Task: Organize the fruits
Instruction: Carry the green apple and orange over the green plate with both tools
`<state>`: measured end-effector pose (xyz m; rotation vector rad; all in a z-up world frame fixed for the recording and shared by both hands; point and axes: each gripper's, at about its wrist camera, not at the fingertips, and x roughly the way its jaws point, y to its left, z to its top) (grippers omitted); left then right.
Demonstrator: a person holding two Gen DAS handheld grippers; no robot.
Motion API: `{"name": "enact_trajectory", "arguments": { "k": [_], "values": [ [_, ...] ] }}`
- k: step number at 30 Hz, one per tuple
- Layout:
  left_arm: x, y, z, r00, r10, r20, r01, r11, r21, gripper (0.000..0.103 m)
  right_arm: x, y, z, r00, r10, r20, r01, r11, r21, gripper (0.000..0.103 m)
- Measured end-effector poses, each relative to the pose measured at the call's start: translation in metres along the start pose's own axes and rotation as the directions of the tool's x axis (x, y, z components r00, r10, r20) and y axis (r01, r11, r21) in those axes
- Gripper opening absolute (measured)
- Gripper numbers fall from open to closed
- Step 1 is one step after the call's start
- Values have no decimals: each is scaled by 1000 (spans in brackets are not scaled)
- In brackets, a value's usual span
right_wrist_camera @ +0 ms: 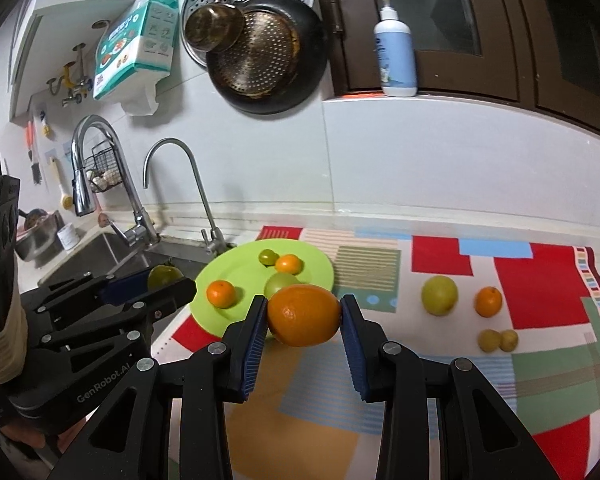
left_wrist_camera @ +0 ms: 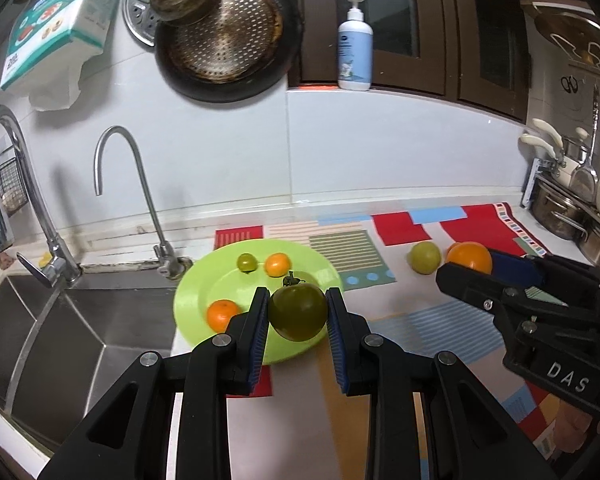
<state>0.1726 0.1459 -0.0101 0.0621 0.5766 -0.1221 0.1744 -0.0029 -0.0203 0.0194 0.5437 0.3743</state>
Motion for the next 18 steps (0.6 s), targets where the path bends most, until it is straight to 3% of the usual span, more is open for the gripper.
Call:
{"name": "enact_trajectory", "arguments": {
  "k": [18],
  "values": [
    [42, 57, 11, 999, 42, -11, -42, 999, -17, 28, 64, 39, 30, 999, 33, -6, -33, 998, -62, 38]
  ]
}}
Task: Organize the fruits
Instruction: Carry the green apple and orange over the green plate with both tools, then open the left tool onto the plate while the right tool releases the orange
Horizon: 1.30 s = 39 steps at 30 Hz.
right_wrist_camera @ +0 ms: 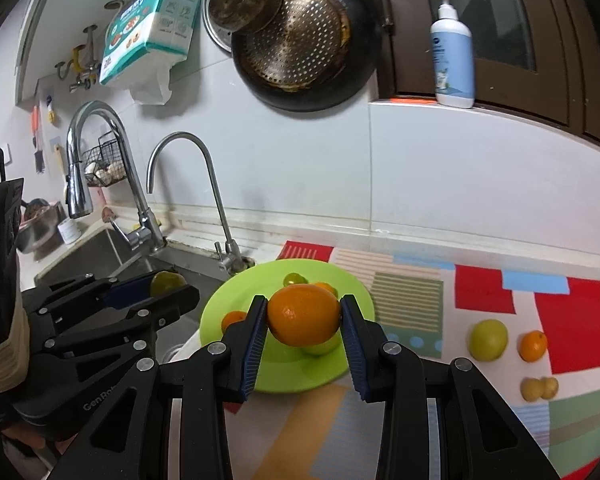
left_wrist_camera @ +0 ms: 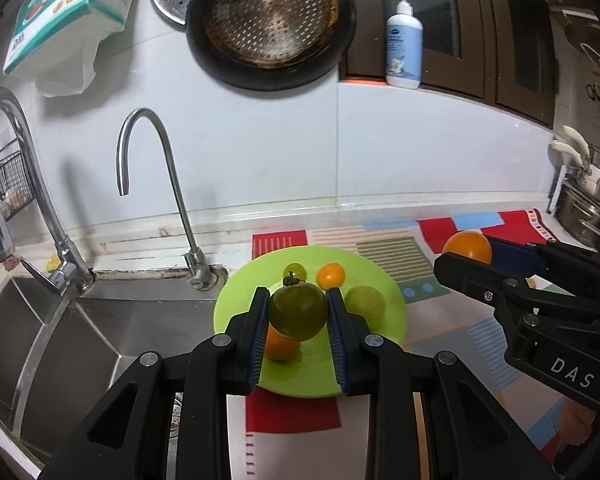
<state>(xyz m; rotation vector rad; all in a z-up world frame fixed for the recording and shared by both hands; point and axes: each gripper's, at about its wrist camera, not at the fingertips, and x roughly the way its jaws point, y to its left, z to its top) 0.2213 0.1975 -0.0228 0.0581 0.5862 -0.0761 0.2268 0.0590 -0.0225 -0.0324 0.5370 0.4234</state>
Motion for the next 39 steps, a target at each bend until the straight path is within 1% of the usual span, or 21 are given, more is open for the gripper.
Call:
{"name": "enact_trajectory", "arguments": {
  "k": [7, 16, 22, 28, 29, 31, 33, 37, 39],
  "values": [
    [29, 13, 2, 1000, 8, -27, -8, 1000, 1, 28, 36, 3, 7, 999, 16, -31, -17, 1000, -17, 38],
    [71, 26, -2, 996, 21, -83, -21, 1000, -4, 28, 83, -1, 5, 995, 39, -94, -41, 999, -19, 38],
    [92, 30, -4, 994, 22, -110, -22, 1000, -1, 28, 106, -4, 3, 992, 45, -118, -48, 999, -22, 38],
    [102, 32, -8, 992, 19, -126, -18, 1000, 10, 29, 122, -6, 2, 990, 52, -128, -54, 998, -16, 38],
    [103, 32, -8, 992, 18, -128, -16, 1000, 11, 30, 124, -6, 1, 991, 54, -126, -56, 998, -12, 38],
    [103, 32, -7, 992, 31, -125, -29, 999, 14, 44, 125, -5, 1, 990, 62, -126, -63, 998, -6, 40],
    [100, 33, -6, 992, 35, -117, -34, 999, 8, 45, 125, -6, 1, 990, 62, -123, -62, 998, 4, 45],
    [92, 34, -4, 993, 46, -112, -47, 999, -6, 46, 115, -8, 3, 994, 35, -100, -36, 999, -4, 46],
    [86, 35, -4, 993, 55, -107, -58, 998, -19, 49, 109, -10, 4, 996, 19, -91, -19, 1000, -1, 46]
  ]
}}
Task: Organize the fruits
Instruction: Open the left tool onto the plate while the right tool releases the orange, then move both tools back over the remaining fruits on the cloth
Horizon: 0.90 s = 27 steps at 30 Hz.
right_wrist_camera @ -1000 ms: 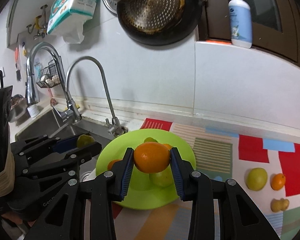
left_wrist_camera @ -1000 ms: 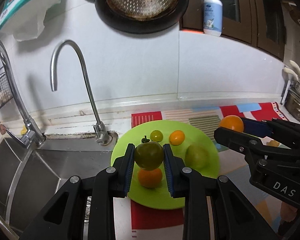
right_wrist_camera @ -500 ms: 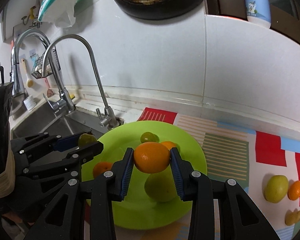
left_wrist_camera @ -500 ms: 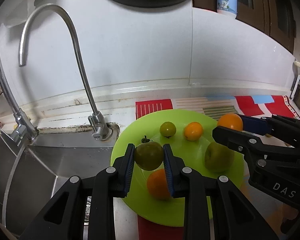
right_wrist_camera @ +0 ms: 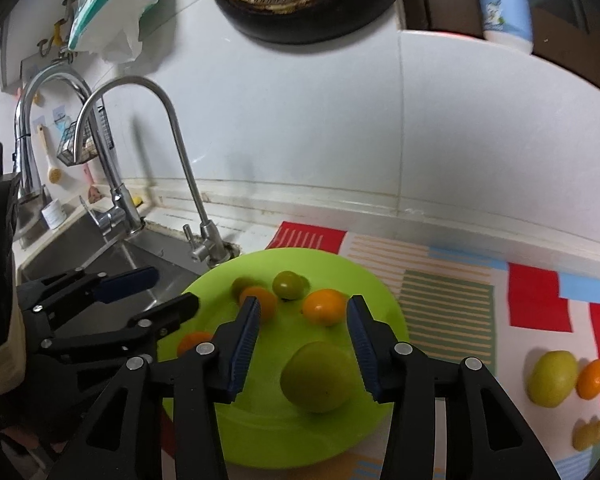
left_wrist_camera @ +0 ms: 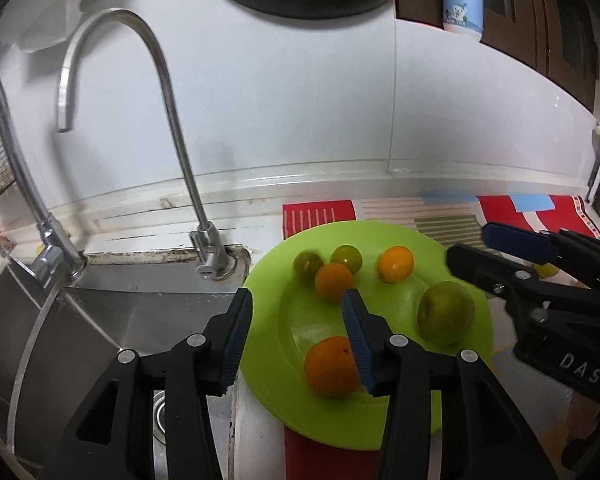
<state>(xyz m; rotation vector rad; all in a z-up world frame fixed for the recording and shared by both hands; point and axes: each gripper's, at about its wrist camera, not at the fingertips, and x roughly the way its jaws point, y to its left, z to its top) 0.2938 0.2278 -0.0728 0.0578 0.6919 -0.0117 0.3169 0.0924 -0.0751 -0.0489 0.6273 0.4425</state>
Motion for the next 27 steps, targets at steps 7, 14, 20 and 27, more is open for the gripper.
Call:
{"name": "enact_trajectory", "arguments": {
  "k": [7, 14, 20, 27],
  "values": [
    [-27, -4, 0, 1000, -1, 31, 2, 1000, -30, 56, -27, -5, -3, 999, -38, 25, 37, 999, 21, 50],
    [-51, -11, -5, 999, 7, 50, -5, 999, -35, 61, -55, -5, -9, 997, -71, 40, 70, 997, 26, 54],
    [-73, -20, -10, 997, 11, 70, -9, 1000, -30, 63, -79, -5, -16, 994, -93, 53, 93, 996, 17, 55],
    [-101, -31, -14, 994, 22, 106, -20, 1000, -18, 67, -110, -5, -22, 991, -107, 86, 106, 994, 15, 56]
  ]
}}
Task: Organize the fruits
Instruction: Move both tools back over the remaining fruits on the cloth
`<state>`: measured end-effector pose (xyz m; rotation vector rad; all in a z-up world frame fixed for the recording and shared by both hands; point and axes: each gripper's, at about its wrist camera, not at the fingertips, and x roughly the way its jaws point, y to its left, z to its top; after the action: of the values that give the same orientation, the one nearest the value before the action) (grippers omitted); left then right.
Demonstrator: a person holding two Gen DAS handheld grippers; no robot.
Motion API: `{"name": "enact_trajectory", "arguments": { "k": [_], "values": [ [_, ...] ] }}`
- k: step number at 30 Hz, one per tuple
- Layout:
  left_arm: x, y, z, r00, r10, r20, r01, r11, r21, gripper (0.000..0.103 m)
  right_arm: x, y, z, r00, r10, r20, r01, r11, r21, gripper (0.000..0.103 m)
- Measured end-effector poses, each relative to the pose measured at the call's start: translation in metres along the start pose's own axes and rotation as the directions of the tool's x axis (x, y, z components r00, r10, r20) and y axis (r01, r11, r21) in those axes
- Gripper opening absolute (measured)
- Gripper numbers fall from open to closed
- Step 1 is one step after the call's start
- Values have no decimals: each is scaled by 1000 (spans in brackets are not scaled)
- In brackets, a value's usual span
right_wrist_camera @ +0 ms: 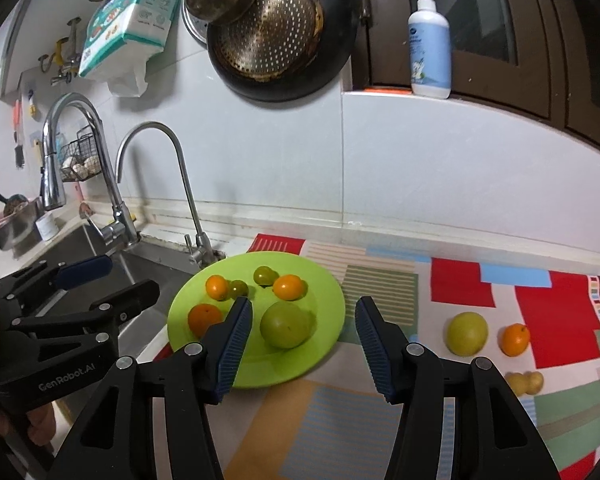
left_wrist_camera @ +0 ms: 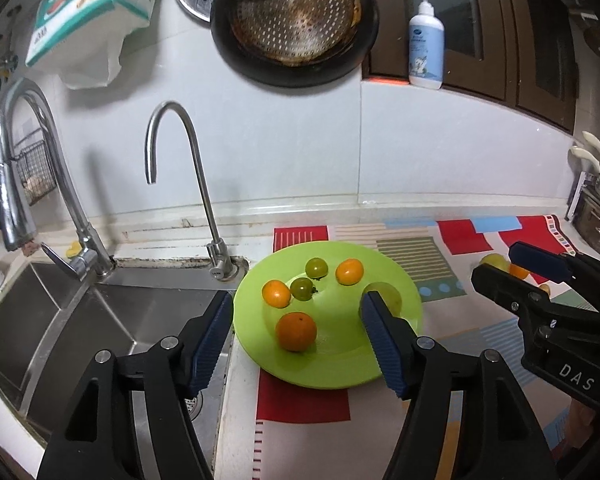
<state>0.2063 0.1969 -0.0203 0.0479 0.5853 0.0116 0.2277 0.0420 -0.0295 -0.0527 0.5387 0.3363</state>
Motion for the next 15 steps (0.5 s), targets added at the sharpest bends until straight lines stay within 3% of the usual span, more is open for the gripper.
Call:
{"name": "enact_trajectory", "arguments": {
  "k": [2, 15],
  "values": [
    [-10, -6, -1, 1000, 5, 16, -5, 1000, 14, 68, -9, -1, -2, 1000, -4, 10, 4, 1000, 0, 60],
    [-51, -47, -4, 997, -25, 76, 22, 999, 43, 74, -60, -29, -19, 998, -54, 46, 53, 998, 21, 60]
  ]
}}
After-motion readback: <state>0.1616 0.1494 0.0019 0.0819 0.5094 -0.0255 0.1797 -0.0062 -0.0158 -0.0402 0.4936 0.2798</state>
